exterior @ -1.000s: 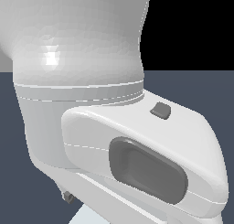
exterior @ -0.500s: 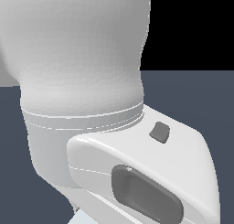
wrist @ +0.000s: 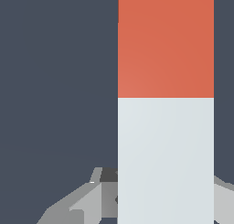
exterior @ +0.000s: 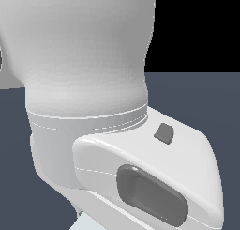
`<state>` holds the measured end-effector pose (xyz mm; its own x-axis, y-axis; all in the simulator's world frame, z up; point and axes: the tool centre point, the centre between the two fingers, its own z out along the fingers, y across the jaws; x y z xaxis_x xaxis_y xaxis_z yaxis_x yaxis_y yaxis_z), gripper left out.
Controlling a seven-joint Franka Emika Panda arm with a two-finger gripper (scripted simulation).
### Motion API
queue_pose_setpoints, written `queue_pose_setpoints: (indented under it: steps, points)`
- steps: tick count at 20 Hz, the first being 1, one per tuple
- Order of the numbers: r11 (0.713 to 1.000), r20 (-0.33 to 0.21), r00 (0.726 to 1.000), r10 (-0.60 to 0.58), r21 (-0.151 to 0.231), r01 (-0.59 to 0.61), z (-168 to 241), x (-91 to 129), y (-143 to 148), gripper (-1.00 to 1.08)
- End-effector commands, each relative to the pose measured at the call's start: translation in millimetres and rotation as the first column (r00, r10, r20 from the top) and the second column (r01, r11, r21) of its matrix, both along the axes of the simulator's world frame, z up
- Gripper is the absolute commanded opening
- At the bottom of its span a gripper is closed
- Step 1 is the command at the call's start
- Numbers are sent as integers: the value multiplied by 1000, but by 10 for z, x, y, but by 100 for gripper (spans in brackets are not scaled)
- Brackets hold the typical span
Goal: Insert the peg into the horizontal hole in a box.
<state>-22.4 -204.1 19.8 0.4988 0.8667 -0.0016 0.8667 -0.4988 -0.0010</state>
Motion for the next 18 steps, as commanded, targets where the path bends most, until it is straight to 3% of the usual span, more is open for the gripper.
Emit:
queue_pose_setpoints:
  steps: [1, 6, 10, 18]
  points:
    - [1000, 2, 1000, 21, 1, -21, 19, 49, 109, -100]
    - [995, 2, 995, 103, 0, -103, 78, 198, 520, -100]
    - [978, 2, 978, 209, 0, -209, 154, 339, 1071, -100]
    - [888, 2, 888, 459, -1, -459, 342, 424, 2482, -100]
